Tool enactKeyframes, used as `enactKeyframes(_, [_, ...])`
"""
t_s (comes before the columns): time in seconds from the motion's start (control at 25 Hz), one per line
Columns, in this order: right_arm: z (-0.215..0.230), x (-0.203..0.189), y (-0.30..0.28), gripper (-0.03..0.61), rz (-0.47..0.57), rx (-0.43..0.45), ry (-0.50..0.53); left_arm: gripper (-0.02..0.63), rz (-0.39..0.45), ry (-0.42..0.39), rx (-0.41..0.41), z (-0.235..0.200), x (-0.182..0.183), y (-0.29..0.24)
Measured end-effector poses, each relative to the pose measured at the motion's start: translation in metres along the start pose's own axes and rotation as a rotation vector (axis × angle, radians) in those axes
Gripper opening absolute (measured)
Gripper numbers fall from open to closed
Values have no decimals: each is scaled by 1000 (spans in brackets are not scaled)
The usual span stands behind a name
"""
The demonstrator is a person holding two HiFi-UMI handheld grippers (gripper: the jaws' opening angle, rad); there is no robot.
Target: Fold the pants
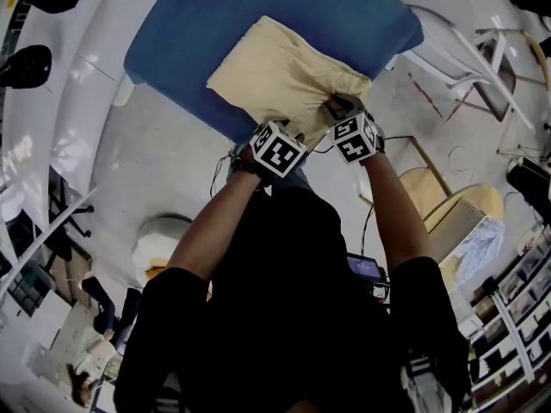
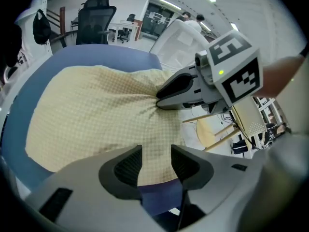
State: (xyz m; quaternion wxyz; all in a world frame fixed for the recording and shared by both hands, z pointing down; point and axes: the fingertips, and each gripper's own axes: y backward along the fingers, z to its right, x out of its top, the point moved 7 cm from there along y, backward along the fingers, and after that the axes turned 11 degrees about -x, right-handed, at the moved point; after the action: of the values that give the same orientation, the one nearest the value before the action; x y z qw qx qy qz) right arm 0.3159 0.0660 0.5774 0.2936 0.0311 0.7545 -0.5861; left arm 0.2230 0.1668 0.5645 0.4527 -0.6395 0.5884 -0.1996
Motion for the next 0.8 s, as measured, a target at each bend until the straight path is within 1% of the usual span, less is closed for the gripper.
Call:
enactKeyframes(0.04, [3,4,6,101,15,-10,-31,202,12,-14,9,1,3,9])
enactKeyframes(0.08, [7,9,15,88,42,-20,-90,202,26,-32,24,1,5,20])
enactKeyframes(0.12, [10,14,28,77,76,-28,-171,202,40,-48,40,2,8,33])
enactKeyframes(0.2, [16,23,54,77,147,-25,-321,197,77,-64,69,2,15,60])
enactKeyframes(0.28, [21,32,74,78,210,-19,-402,192,128,-63,92,-1,23,87])
enactKeyframes(0.36, [25,42,91,73,260,-24,-438,181,185,-65,114,-5,32,112])
enactKeyframes(0.44, [28,52,105,43,299,-50,-453,163,241,-77,132,-9,41,135])
enactKeyframes(0.52, [28,63,119,5,343,-78,-461,115,301,-100,137,-12,49,155])
enactKeyframes(0.6, [25,73,134,5,393,-93,-473,66,368,-130,135,-13,57,174])
enactKeyframes(0.64, [24,78,141,4,417,-103,-480,53,400,-146,132,-14,61,183])
enactKeyframes(0.72, [21,85,154,3,458,-140,-499,41,452,-181,118,-18,69,198])
enactKeyframes(0.8, [18,93,163,3,494,-193,-539,35,486,-233,96,-23,77,211])
